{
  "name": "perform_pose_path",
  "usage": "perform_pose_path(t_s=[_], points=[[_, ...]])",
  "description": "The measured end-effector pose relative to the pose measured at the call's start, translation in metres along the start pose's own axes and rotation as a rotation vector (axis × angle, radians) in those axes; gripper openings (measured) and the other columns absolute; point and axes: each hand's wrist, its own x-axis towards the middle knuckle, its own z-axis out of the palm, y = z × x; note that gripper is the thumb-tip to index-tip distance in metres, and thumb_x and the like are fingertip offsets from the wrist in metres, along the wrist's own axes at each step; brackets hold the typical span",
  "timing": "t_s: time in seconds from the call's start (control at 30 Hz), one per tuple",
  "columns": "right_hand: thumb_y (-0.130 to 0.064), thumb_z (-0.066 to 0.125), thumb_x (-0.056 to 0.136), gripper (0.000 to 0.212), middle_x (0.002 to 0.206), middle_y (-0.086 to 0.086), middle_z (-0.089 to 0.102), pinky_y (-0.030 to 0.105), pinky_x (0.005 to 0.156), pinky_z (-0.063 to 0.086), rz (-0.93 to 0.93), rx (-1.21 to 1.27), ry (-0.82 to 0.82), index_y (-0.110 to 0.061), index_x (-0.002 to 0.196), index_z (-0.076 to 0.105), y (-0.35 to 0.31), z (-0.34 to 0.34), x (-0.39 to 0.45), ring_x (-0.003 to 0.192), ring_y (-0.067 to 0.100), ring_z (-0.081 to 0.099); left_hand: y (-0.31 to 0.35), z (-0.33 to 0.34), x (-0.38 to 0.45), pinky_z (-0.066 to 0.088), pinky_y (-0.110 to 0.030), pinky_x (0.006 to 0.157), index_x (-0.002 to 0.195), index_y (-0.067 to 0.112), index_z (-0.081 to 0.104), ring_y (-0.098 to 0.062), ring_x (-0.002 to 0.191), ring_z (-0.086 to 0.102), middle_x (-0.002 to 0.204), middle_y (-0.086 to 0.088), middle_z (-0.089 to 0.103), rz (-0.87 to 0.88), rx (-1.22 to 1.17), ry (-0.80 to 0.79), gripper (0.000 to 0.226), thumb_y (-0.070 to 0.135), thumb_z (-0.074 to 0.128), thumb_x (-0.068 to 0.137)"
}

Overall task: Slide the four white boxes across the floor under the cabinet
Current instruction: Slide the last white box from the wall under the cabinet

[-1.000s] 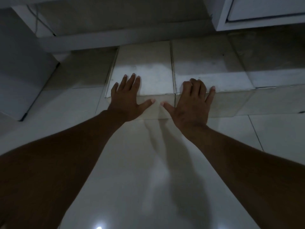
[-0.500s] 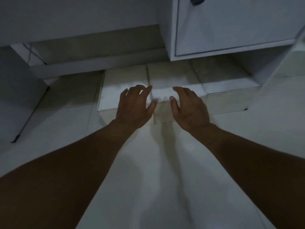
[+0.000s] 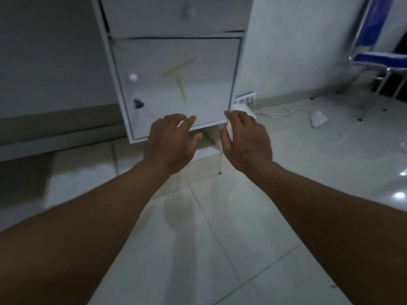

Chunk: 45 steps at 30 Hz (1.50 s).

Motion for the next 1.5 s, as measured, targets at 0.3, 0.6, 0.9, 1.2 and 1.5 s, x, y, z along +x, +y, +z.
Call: perform_pose_path(t_s=[0.3,0.6,0.9,1.2,1.5], points=[[-0.033,0.047,0.098,0.036,0.123,0.008,0.063,0.043,0.088,0.046,0.013,-0.045,0.102,-0.014,0.126,0.057,0.146,-0.046,0.03,0.109,0.029,0.058,0.125,0.045,0.084,0.037,-0.039,0.096,0.137,0.015,0.051,-0.026,0.124,0.047,0.136,-0.008,0.055,-0.001,-0.014,-0.027,0.05,0.042,0.049,0.096],[-0.035,0.046,0.098,0.039,0.13,0.006,0.058,0.041,0.094,0.041,0.096,-0.009,0.055,-0.015,0.13,0.055,0.264,-0.068,0.064,0.115,0.026,0.054,0.207,0.069,0.174,0.041,-0.042,0.093,0.137,0.014,0.052,-0.03,0.122,0.049,0.134,-0.011,0.056,0.045,0.06,-0.033,0.052,0.042,0.052,0.094],[-0.038,0.044,0.098,0.046,0.137,0.008,0.053,0.042,0.098,0.041,0.151,0.003,-0.02,-0.016,0.138,0.048,0.303,-0.033,0.087,0.123,0.026,0.049,0.213,0.114,0.22,0.039,-0.042,0.095,0.14,0.015,0.049,-0.028,0.125,0.046,0.138,-0.009,0.051,0.009,0.032,-0.079,0.053,0.043,0.05,0.095],[-0.035,0.044,0.1,0.044,0.136,0.008,0.053,0.042,0.095,0.042,0.25,0.04,-0.184,-0.019,0.14,0.045,0.352,0.015,0.132,0.119,0.029,0.051,0.193,0.204,0.277,0.039,-0.047,0.095,0.135,0.012,0.053,-0.037,0.118,0.05,0.133,-0.015,0.053,-0.055,-0.066,-0.2,0.053,0.044,0.053,0.093],[-0.037,0.041,0.101,0.043,0.136,0.008,0.052,0.044,0.095,0.043,0.317,0.042,-0.283,-0.02,0.141,0.043,0.393,0.071,0.188,0.118,0.028,0.052,0.17,0.276,0.334,0.038,-0.048,0.097,0.136,0.011,0.05,-0.037,0.122,0.048,0.137,-0.016,0.05,-0.126,-0.106,-0.282,0.055,0.046,0.051,0.093]])
